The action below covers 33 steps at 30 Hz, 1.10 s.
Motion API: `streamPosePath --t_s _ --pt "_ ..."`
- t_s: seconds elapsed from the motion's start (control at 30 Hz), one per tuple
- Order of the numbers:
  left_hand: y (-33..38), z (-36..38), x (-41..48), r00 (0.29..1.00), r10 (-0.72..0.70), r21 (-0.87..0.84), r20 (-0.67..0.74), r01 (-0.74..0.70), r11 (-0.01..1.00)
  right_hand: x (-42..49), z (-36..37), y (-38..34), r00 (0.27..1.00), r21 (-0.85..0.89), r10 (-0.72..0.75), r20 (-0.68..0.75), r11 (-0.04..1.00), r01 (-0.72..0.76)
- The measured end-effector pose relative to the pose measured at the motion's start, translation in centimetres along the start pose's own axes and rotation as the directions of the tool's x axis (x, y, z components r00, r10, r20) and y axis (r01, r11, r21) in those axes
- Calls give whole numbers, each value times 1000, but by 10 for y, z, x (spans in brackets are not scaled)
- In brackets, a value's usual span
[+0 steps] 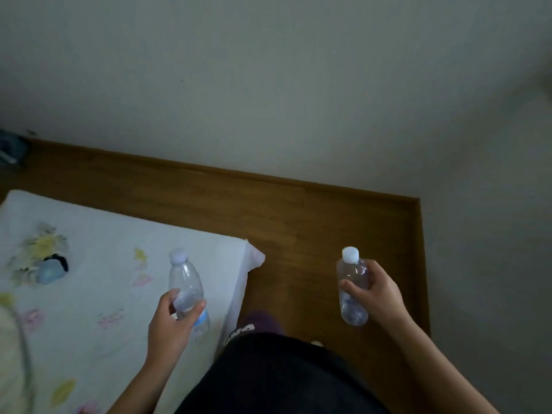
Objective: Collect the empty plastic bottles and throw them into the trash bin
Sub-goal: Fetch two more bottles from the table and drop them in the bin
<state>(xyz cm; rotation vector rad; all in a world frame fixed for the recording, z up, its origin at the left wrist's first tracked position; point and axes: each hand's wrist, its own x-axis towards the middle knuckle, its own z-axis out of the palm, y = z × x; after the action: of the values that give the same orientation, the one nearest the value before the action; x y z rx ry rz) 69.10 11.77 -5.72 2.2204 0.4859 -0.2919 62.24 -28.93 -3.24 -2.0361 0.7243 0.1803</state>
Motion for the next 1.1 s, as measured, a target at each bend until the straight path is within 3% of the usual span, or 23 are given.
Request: streamPosePath --t_s 0.23,0.47,0.67,0.8,0.93,1.1 --pt "51 33 115 985 -172 -37 -9 172 984 152 2 -56 998 -96 -59 19 994 60" --pt "177 71 246 992 -71 -124 100 83 989 248 -25 -69 992 -168 89 -91 980 -104" --pt "255 80 345 989 -45 -200 139 72 977 339 -37 -110 990 -238 122 -69 962 -135" --pt "270 79 403 992 -70 -214 108 92 972 435 -28 -157 997 -275 77 8 959 -72" --pt "276 70 436 981 -191 -256 -38 175 951 538 -5 -233 988 -226 -12 153 973 47" --pt "260 54 433 882 -413 -348 -228 322 880 636 63 -341 900 -215 -169 403 938 273"
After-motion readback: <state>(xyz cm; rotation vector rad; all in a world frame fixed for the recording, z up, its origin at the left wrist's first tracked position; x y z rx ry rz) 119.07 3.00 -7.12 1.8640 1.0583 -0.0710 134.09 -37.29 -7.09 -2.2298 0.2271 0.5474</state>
